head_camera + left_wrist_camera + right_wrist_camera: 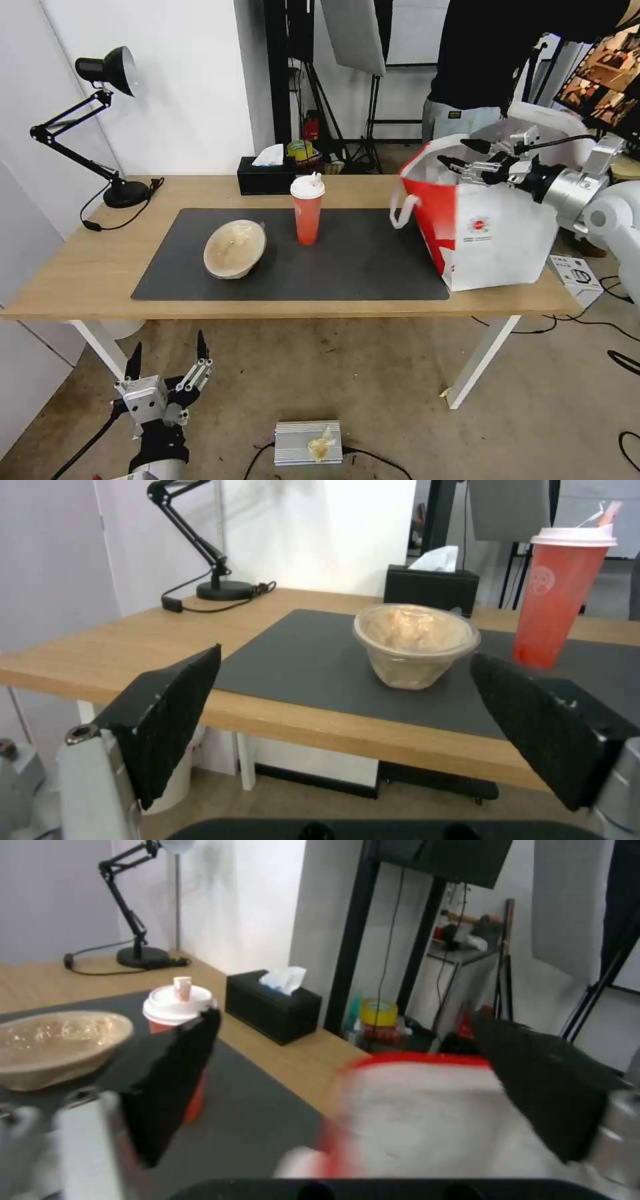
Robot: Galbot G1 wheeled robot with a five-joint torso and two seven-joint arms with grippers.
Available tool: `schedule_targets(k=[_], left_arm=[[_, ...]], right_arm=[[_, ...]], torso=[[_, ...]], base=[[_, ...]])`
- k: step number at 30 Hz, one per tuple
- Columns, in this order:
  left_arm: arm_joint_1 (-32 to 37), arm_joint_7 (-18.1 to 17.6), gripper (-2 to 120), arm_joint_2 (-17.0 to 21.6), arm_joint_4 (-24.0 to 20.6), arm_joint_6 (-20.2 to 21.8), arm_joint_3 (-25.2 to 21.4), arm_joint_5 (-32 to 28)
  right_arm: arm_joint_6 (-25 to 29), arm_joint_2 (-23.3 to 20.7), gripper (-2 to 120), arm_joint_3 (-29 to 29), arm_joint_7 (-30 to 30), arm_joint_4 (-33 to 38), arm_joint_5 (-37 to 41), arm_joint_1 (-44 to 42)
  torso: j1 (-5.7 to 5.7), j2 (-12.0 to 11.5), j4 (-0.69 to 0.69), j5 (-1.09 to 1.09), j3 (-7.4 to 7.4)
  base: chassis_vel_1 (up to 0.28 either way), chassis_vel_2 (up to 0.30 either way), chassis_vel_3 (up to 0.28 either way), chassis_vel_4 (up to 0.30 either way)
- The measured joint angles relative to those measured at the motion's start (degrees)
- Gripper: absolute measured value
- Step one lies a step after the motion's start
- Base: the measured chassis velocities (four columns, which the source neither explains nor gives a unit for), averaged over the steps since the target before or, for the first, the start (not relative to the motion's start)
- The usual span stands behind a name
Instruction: Pick up the trash from the table and place it into the takeout bag.
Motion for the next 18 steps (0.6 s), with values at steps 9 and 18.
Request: schedule_targets(k=[9,18], left_arm=[[0.07,0.0,100,-0.24,-0.07,-0.08,0.17,0.13],[0.23,-0.02,100,-0.41,-0.42,-0.21,0.21,0.21]], right_arm=[[-0.02,-0.44,114,0.62,0.56,0.46,0.0,-0.21],[0.49,-1.16,111,3.25,1.54,2.79,0.72,-2.32]], torso=[[0.0,0.0,0.01,0.0,0.0],[0.0,0.0,0.0,0.0,0.0]], base=[[0.0,0.0,0.0,0.0],[0.0,0.0,0.0,0.0]])
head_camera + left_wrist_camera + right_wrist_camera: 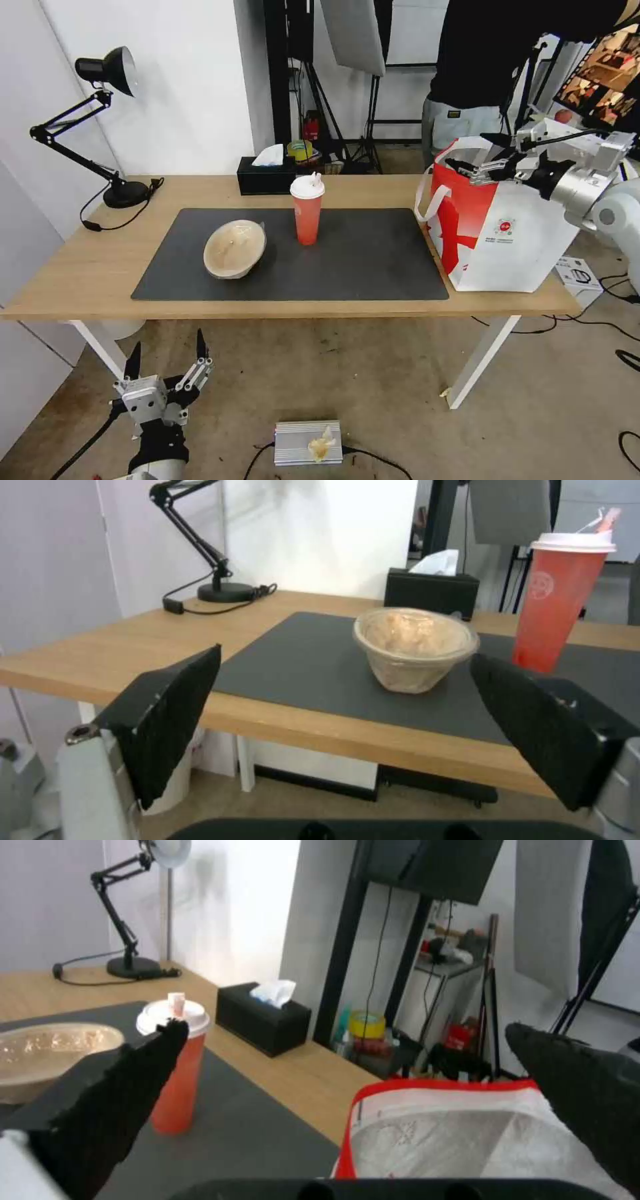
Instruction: Pick up the trash from the table and place it into the takeout bag.
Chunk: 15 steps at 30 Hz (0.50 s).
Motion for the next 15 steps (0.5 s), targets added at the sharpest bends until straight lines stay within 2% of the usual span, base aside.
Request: schedule_targets(k=[5,11,15], left_arm=[[0.3,0.0,100,-0.15,-0.29,-0.03,0.0,0.23],[0.54,-0.01,100,0.05,-0.53,-0.06,-0.2,0.38],[0.55,-0.05,100,0.3,-0.8,-0.08,-0.17,0.11]], right_arm=[[0.23,-0.49,103,1.55,0.19,1.34,0.41,-1.42],[1.01,-0.58,100,4.16,1.39,4.45,1.92,-4.06],[5.49,-0.32,100,7.34,7.13,10.76,3.5,-9.03]], torso=[[0.0,0.0,0.0,0.0,0.0],[0.0,0.0,-0.01,0.0,0.0],[0.0,0.0,0.01,0.01,0.0]], base=[[0.0,0.0,0.0,0.0],[0.0,0.0,0.0,0.0],[0.0,0.0,0.0,0.0]])
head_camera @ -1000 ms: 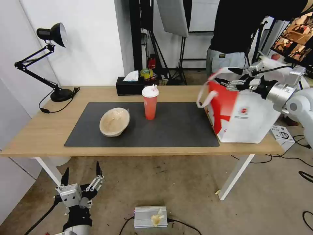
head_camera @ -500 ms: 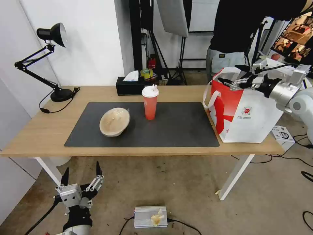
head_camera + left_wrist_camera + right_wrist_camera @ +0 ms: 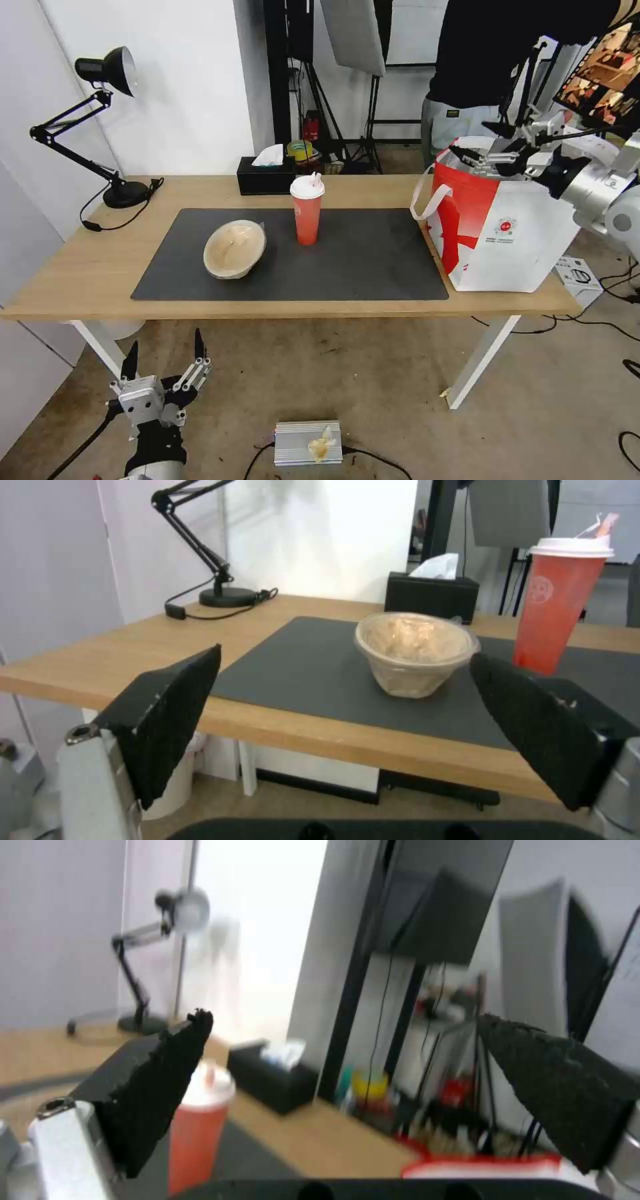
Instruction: Pick up the trash from the table and place it into the takeout bag.
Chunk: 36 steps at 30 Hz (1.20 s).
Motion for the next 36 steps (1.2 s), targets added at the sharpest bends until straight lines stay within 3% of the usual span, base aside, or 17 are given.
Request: schedule_targets(k=[6,9,18,28,36], left_arm=[[0.05,-0.01,100,-0.38,-0.1,0.0,0.12,0.13],[-0.05,-0.02,100,-0.12,-0.1,-0.01,-0.32,0.14],[-0.38,-0.09,100,0.22,-0.05,-0.01,-0.53,-0.09],[-0.2,-0.17,100,-0.26,-0.39,-0.19,-0.64,-0.04],[-0.51,-0.2,100,0.05,-0.48,-0.34,-0.84,-0.43]], right_arm=[[1.86,-0.43,100,5.05,3.78,7.1,1.35,-6.98],[1.95,0.73,100,8.94,4.88,13.87,1.17,-13.72],[7.37,5.44,100,9.92,12.75,24.53,-4.46,-24.12],[18.26,11.39,100,4.62,29.17,33.91,-18.52,-37.52],[20.8,14.92,100,-2.51,41.63,35.52,-30.63,-42.93]], torso=[[0.0,0.0,-0.01,-0.01,0.0],[-0.01,0.01,-0.02,-0.02,-0.01],[-0.01,0.0,0.0,-0.01,-0.01],[0.0,0.01,-0.01,-0.02,-0.01],[-0.01,0.0,0.0,-0.02,0.0]], base=[[0.0,0.0,0.0,0.0],[0.0,0.0,0.0,0.0],[0.0,0.0,0.0,0.0],[0.0,0.0,0.0,0.0],[0.0,0.0,0.0,0.0]])
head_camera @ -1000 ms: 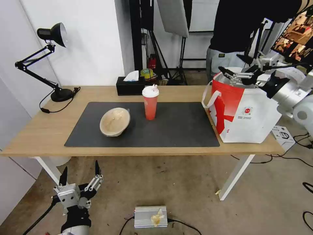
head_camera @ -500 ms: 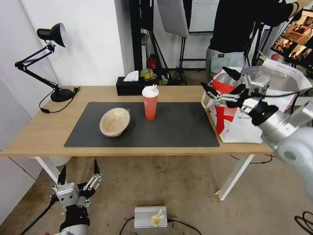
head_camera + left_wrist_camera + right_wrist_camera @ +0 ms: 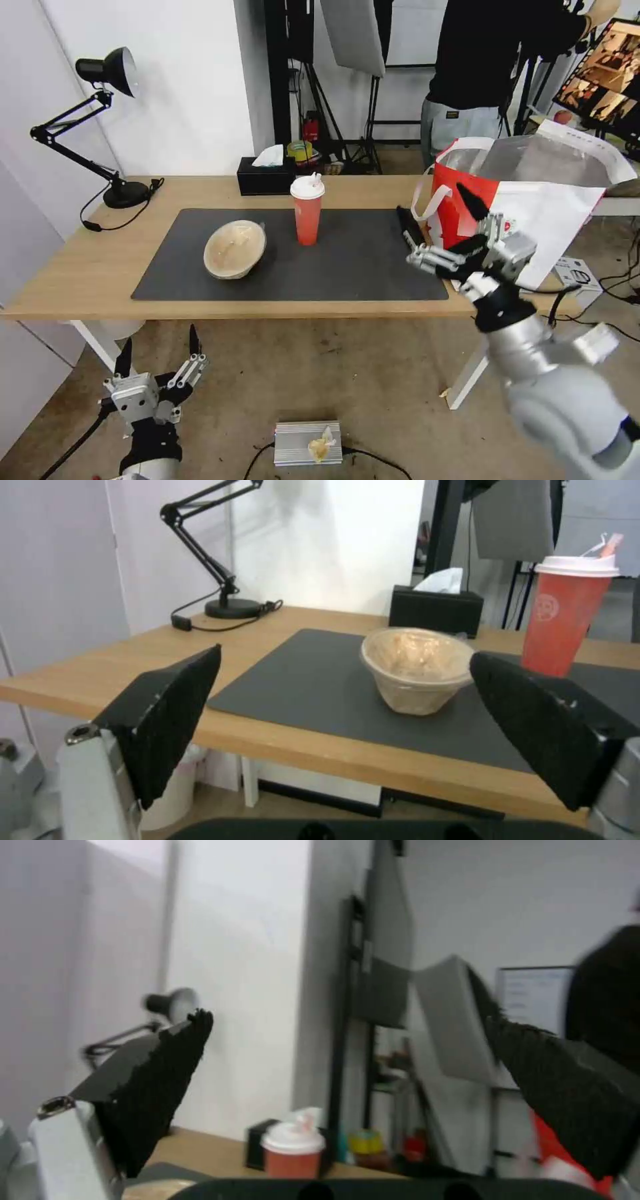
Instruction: Pick up the trash from the table and place it into the takeout bag.
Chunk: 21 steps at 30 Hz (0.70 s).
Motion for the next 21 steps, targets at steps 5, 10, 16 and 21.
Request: schedule_targets(k=[5,10,16,21], left_arm=[[-0.22,-0.02,100,0.22,0.09,0.0,0.01,-0.34],[-0.28,-0.03,100,0.34,0.05,-0.01,-0.01,-0.73],[-0.14,-0.09,100,0.36,-0.11,-0.01,-0.26,-0.77],[-0.07,-0.18,100,0.39,-0.17,-0.01,-0.32,-0.82]], right_arm=[[0.65,1.23,100,-2.75,6.63,-0.42,-6.49,-4.81],[0.54,2.22,100,-4.66,12.54,-1.49,-12.61,-11.15],[-0.82,2.78,100,-5.91,15.44,-1.92,-15.08,-14.79],[-2.73,2.95,100,-6.15,17.66,-2.12,-17.02,-17.4]], torso=[[0.0,0.0,-0.01,0.01,0.0],[0.0,0.0,-0.01,0.01,0.0],[0.0,0.0,-0.01,0.01,0.0],[0.0,0.0,-0.01,0.01,0.0]], base=[[0.0,0.0,0.0,0.0],[0.0,0.0,0.0,0.0],[0.0,0.0,0.0,0.0],[0.0,0.0,0.0,0.0]])
